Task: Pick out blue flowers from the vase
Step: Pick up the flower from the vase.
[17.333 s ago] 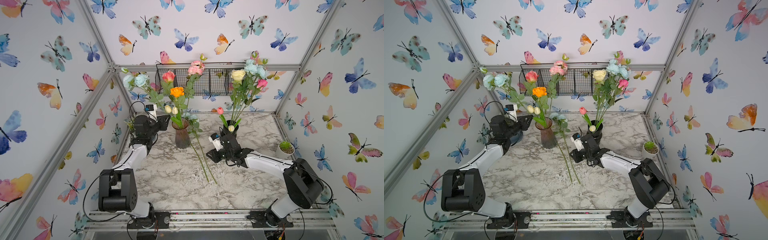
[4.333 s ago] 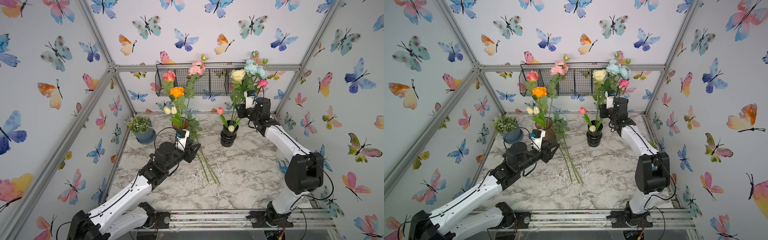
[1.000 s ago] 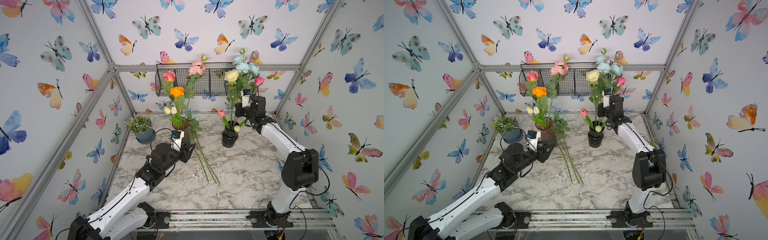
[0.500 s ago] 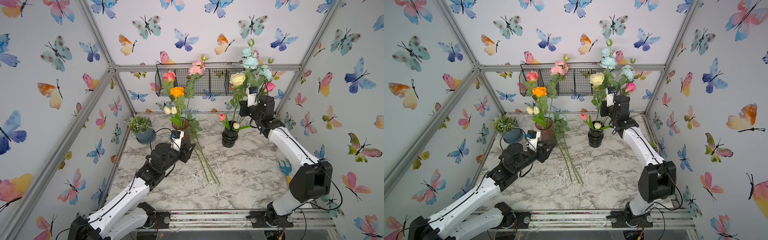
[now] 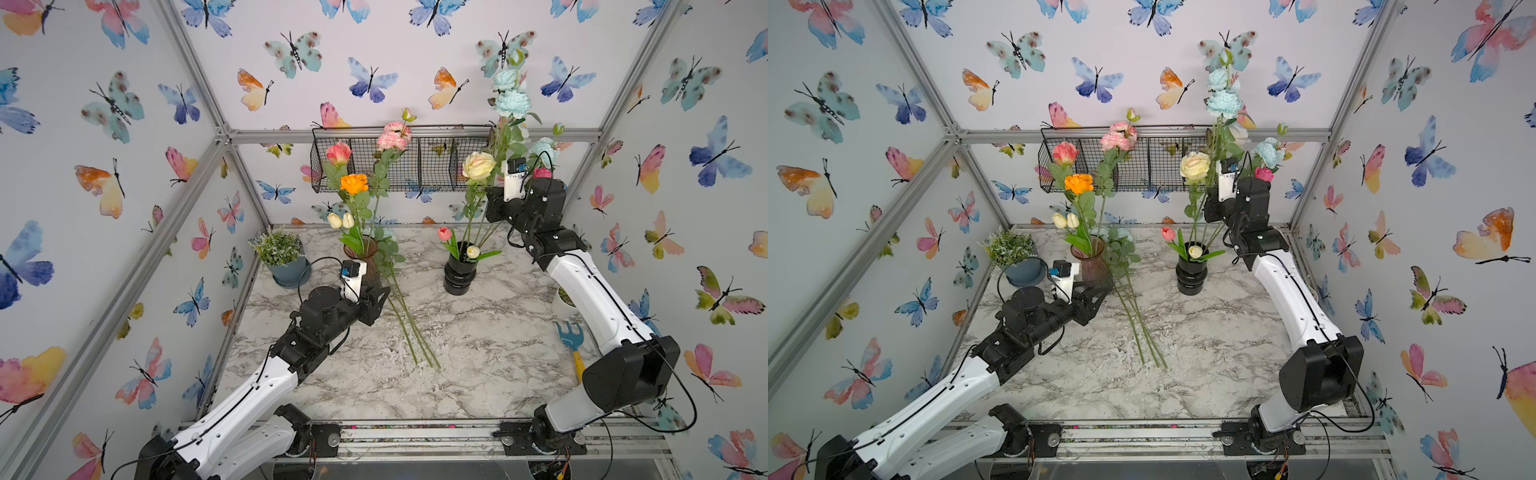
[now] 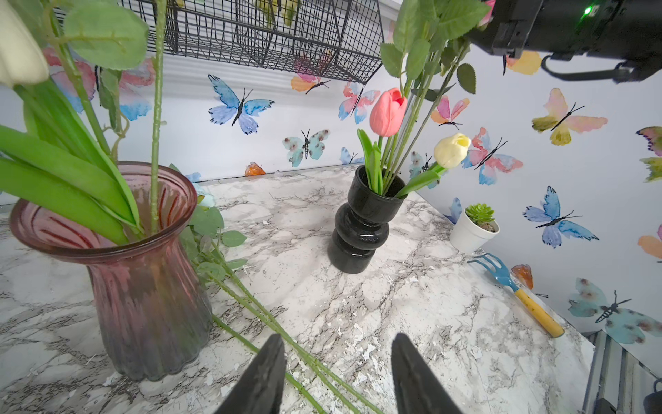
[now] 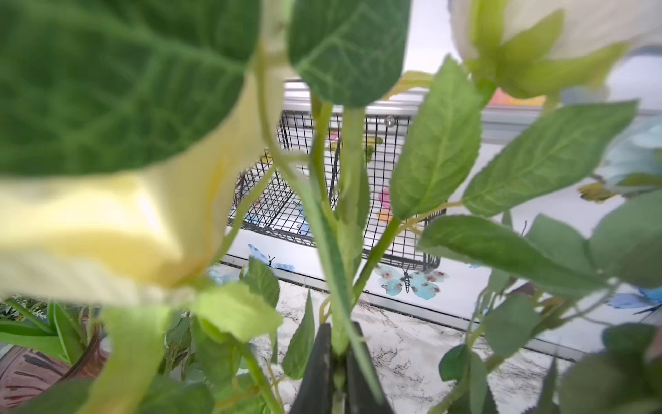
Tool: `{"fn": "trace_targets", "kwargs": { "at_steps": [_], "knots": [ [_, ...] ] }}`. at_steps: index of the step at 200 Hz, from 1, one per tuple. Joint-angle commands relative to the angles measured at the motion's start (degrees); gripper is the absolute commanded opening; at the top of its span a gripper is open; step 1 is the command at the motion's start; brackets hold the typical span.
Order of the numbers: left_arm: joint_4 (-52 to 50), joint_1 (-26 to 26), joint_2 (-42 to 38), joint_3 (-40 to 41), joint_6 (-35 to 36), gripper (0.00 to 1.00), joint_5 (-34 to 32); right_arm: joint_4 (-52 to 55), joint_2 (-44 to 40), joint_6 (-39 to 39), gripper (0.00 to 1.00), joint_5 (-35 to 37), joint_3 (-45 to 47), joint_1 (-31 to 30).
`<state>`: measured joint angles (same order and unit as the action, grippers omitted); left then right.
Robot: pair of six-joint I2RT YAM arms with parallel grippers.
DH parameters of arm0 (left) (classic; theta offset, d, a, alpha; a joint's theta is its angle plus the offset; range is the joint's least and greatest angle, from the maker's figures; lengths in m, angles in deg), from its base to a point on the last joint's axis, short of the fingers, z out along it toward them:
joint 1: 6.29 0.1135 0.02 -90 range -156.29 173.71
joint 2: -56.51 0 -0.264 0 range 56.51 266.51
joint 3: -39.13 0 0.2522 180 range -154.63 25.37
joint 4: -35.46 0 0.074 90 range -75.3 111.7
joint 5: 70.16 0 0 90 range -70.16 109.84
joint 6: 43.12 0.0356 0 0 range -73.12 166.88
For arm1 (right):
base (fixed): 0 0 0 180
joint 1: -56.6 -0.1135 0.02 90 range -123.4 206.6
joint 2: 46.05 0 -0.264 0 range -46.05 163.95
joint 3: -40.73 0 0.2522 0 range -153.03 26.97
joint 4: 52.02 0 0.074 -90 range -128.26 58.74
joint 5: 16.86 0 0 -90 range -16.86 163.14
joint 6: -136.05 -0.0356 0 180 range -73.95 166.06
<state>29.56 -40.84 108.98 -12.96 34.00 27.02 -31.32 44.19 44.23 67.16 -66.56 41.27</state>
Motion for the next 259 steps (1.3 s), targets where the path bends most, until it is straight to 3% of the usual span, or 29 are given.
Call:
{"fn": "trace_targets", "kwargs": {
  "at_steps": [1, 111, 172, 210, 259],
  "knots": [
    [0.55, 0.27, -1.05, 0.81, -0.29, 0.49, 0.90, 4.03, 1.14, 1.47, 0.09, 0.18, -4.26, -0.10],
    [-0.47, 0.27, -2.85, 1.64, -0.39, 0.49, -0.05, -6.83, -0.74, -1.57, 0.12, -1.26, 15.53, -0.05],
    [-0.47, 0.27, -2.97, 1.77, -0.65, 0.49, 0.18, -8.79, -2.12, -1.49, 0.32, -0.52, 18.95, -0.05],
    [-0.61, 0.27, -3.14, 1.94, -0.74, 0.49, 0.03, -10.19, -2.10, -1.43, 0.31, -0.66, 19.70, -0.09],
    [-1.18, 0.27, -3.70, 2.06, -0.56, 0.49, -0.47, -10.81, -2.17, -1.47, 0.13, -1.61, 18.67, -0.05]
  ]
}}
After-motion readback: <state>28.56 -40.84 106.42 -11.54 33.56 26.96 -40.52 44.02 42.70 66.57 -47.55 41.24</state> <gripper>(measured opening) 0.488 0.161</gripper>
